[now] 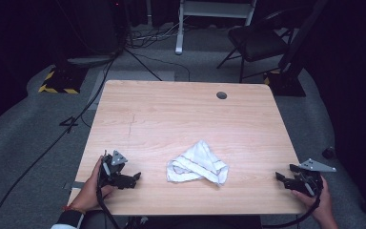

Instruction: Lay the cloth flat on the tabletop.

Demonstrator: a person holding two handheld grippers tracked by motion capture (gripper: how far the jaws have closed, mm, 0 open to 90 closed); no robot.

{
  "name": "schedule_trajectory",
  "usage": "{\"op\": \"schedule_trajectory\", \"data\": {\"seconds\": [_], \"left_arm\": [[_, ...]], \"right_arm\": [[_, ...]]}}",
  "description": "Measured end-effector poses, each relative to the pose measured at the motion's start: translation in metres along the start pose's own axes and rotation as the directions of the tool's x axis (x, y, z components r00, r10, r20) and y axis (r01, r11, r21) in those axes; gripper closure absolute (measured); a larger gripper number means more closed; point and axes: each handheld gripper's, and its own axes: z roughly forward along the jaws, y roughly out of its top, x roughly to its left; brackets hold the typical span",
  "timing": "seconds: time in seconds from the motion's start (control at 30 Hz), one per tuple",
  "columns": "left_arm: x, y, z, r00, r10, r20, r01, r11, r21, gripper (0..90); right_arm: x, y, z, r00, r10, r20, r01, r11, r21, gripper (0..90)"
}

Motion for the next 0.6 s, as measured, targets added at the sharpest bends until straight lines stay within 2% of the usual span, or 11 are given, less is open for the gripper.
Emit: {"op": "schedule_trajectory", "data": {"seconds": [0.03,0.07,0.13,0.23,0.3,0.33,0.37,0.4,0.47,0.53,0.6], "left_arm": [[0.000,0.000,0.000,0.9990,0.038,0.023,-0.038,0.9993,-0.002,0.4],[-0.001,0.000,0.000,0.9980,0.054,0.034,-0.054,0.9985,-0.003,0.5],[-0.003,0.000,0.000,0.9967,0.063,0.050,-0.063,0.9980,-0.004,0.4],[-0.001,0.001,0.000,0.9859,0.130,0.105,-0.131,0.9914,-0.003,0.5],[-0.001,0.004,0.003,0.9782,0.157,0.137,-0.157,0.9876,-0.008,0.5],[-0.001,0.004,0.003,0.9782,0.157,0.137,-0.157,0.9876,-0.008,0.4],[-0.003,0.006,0.005,0.9741,0.170,0.149,-0.171,0.9853,-0.010,0.5],[-0.003,0.006,0.005,0.9741,0.170,0.149,-0.171,0.9853,-0.010,0.5],[-0.009,0.012,0.010,0.9681,0.192,0.161,-0.193,0.9811,-0.011,0.5],[-0.012,0.014,0.012,0.9652,0.199,0.170,-0.200,0.9798,-0.012,0.6],[-0.015,0.018,0.015,0.9585,0.216,0.186,-0.217,0.9761,-0.015,1.5]], "right_arm": [[0.000,0.000,0.000,1.0000,0.000,0.000,0.000,1.000,0.000,24.6],[0.000,0.000,0.000,1.0000,0.000,0.000,0.000,1.000,0.000,24.6],[0.000,0.000,0.000,1.0000,0.000,0.000,0.000,1.000,0.001,24.5],[0.001,0.000,0.000,1.0000,-0.002,-0.003,0.002,1.000,0.005,23.1],[0.002,0.000,0.000,0.9995,-0.020,-0.023,0.020,1.000,0.007,20.6],[0.003,0.000,0.000,0.9992,-0.027,-0.030,0.027,1.000,0.007,20.6],[0.003,0.000,0.001,0.9986,-0.034,-0.041,0.034,0.999,0.006,20.6],[0.003,0.000,0.001,0.9986,-0.034,-0.041,0.034,0.999,0.006,20.6],[0.004,0.002,0.002,0.9968,-0.050,-0.062,0.051,0.999,0.016,21.0],[0.005,0.004,0.002,0.9958,-0.057,-0.071,0.059,0.998,0.020,22.5],[0.015,0.010,0.006,0.9912,-0.084,-0.103,0.087,0.996,0.028,27.2]]}}
